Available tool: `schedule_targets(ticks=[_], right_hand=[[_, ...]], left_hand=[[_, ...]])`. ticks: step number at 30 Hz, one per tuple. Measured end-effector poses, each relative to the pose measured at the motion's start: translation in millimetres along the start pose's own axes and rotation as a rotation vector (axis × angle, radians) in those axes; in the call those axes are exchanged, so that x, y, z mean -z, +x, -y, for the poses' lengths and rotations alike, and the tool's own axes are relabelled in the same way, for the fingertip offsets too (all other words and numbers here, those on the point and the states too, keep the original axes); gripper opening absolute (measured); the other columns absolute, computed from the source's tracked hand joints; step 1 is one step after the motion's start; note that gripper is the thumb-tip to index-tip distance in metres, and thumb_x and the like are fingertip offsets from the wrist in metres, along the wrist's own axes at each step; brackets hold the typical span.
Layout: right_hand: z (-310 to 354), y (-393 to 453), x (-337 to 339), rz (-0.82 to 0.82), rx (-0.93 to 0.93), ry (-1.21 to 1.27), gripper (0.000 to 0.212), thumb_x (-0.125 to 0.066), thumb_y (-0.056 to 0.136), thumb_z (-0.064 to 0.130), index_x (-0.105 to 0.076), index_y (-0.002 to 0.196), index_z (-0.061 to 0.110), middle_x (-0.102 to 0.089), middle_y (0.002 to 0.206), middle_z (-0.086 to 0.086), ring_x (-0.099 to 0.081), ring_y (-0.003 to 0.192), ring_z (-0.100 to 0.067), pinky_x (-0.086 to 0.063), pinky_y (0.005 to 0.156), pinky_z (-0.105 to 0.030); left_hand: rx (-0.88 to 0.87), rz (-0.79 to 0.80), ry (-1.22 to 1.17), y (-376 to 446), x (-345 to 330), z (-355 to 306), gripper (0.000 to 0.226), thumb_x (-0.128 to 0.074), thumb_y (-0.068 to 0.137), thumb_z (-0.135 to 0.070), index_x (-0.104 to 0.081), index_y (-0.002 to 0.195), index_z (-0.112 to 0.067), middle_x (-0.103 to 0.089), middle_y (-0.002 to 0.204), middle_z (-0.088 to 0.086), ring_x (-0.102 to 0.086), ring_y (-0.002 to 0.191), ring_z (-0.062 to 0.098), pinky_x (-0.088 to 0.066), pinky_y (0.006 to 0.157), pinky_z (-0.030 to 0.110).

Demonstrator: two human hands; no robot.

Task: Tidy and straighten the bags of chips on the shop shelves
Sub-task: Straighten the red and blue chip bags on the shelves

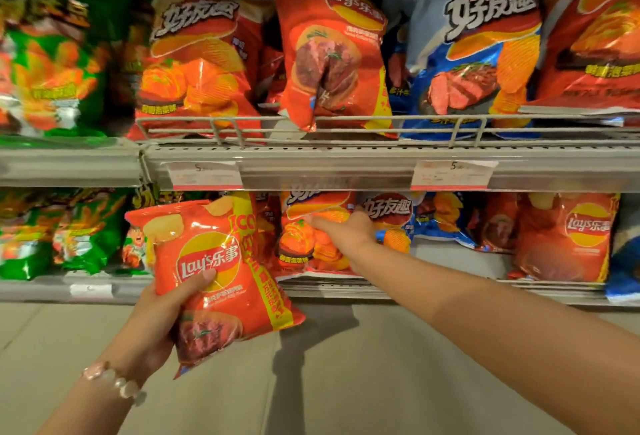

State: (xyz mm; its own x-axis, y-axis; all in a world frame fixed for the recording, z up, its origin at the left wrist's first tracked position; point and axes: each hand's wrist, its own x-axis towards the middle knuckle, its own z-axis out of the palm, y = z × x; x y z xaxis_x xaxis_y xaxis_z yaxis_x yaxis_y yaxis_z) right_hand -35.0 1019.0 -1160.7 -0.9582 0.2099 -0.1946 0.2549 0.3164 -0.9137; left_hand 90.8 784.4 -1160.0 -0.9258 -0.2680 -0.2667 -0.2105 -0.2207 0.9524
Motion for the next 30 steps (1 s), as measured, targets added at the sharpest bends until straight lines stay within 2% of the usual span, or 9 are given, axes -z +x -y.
schedule_targets(ticks=[6, 11, 14, 18, 20, 22, 24, 26, 30], right_hand=[[-3.8, 19.3, -39.4, -0.036, -0.081, -0.121, 0.075, -0.076, 0.068, 0.056, -0.056, 0.116, 0.002, -0.063, 0.119, -0.014, -0.060, 0.109, -0.032, -0.044, 0.077, -0.029], [-6.1, 29.0, -33.6, 0.094, -0.085, -0.376, 0.078, -0.057, 0.081, 0.065, -0.055, 0.126, 0.001, -0.057, 0.128, -0.017, -0.053, 0.119, -0.034, -0.045, 0.093, -0.035], [-0.9, 24.3, -22.1, 0.157, -0.076, -0.244, 0.081, -0.065, 0.078, 0.061, -0.050, 0.131, 0.002, -0.054, 0.133, -0.016, -0.051, 0.123, -0.032, -0.044, 0.101, -0.036], [-2.2, -11.3, 7.8, 0.037, 0.122, -0.130, 0.081, -0.065, 0.081, 0.054, -0.035, 0.141, 0.008, -0.046, 0.139, -0.012, -0.046, 0.126, -0.027, -0.041, 0.104, -0.040], [-6.1, -38.9, 28.9, 0.199, 0.187, 0.025, 0.080, -0.065, 0.083, 0.051, -0.028, 0.145, 0.015, -0.049, 0.135, 0.001, -0.050, 0.117, -0.011, -0.043, 0.096, -0.027], [-10.9, -61.6, 49.6, 0.417, 0.129, 0.120, 0.097, -0.069, 0.075, 0.055, -0.017, 0.150, 0.023, -0.045, 0.138, 0.009, -0.046, 0.113, -0.002, -0.037, 0.091, -0.018], [-17.8, -72.4, 68.0, 0.532, 0.015, 0.155, 0.116, -0.074, 0.057, 0.061, -0.012, 0.150, 0.031, -0.039, 0.147, 0.007, -0.043, 0.125, -0.010, -0.037, 0.099, -0.031], [-28.1, -73.9, 85.0, 0.570, -0.062, 0.187, 0.113, -0.080, 0.054, 0.057, -0.020, 0.147, 0.034, -0.048, 0.141, 0.006, -0.051, 0.124, -0.018, -0.042, 0.103, -0.045], [-47.1, -68.9, 126.5, 0.557, -0.069, 0.194, 0.108, -0.087, 0.060, 0.038, -0.021, 0.146, 0.032, -0.053, 0.135, 0.002, -0.055, 0.120, -0.022, -0.045, 0.101, -0.048]], left_hand=[[-0.003, 0.026, -0.018, 7.3, 9.8, 0.1, 0.052, -0.074, 0.065, -0.021, -0.062, 0.115, -0.019, -0.074, 0.101, 0.009, -0.072, 0.086, 0.029, -0.055, 0.071, 0.039], [0.010, 0.059, -0.011, 11.2, 5.6, 5.0, 0.052, -0.074, 0.066, -0.020, -0.062, 0.116, -0.018, -0.074, 0.101, 0.010, -0.072, 0.085, 0.030, -0.057, 0.066, 0.038], [0.003, 0.072, -0.015, 10.7, -2.3, 4.6, 0.051, -0.075, 0.063, -0.020, -0.063, 0.112, -0.020, -0.075, 0.096, 0.007, -0.073, 0.079, 0.027, -0.057, 0.056, 0.033], [0.006, 0.132, -0.036, 5.2, -23.0, 5.4, 0.050, -0.075, 0.064, -0.019, -0.063, 0.112, -0.020, -0.075, 0.096, 0.006, -0.073, 0.079, 0.025, -0.057, 0.053, 0.031], [0.037, 0.180, -0.036, -1.3, -39.7, 9.7, 0.054, -0.078, 0.061, -0.018, -0.063, 0.112, -0.018, -0.075, 0.097, 0.008, -0.073, 0.078, 0.025, -0.057, 0.053, 0.030], [0.075, 0.228, -0.030, -9.4, -60.9, 16.3, 0.067, -0.089, 0.052, -0.018, -0.063, 0.113, -0.016, -0.074, 0.098, 0.010, -0.073, 0.080, 0.027, -0.057, 0.055, 0.032], [0.108, 0.278, -0.010, -18.5, -85.7, 23.3, 0.083, -0.095, 0.041, -0.023, -0.062, 0.117, -0.014, -0.073, 0.101, 0.012, -0.072, 0.085, 0.030, -0.058, 0.059, 0.034], [0.114, 0.318, -0.003, -28.8, -112.4, 29.1, 0.093, -0.098, 0.031, -0.030, -0.062, 0.116, -0.014, -0.073, 0.103, 0.013, -0.071, 0.089, 0.032, -0.059, 0.061, 0.035], [0.099, 0.371, 0.010, -44.1, -161.1, 36.3, 0.071, -0.091, 0.052, -0.021, -0.062, 0.116, -0.015, -0.073, 0.104, 0.013, -0.071, 0.089, 0.029, -0.059, 0.061, 0.033]])
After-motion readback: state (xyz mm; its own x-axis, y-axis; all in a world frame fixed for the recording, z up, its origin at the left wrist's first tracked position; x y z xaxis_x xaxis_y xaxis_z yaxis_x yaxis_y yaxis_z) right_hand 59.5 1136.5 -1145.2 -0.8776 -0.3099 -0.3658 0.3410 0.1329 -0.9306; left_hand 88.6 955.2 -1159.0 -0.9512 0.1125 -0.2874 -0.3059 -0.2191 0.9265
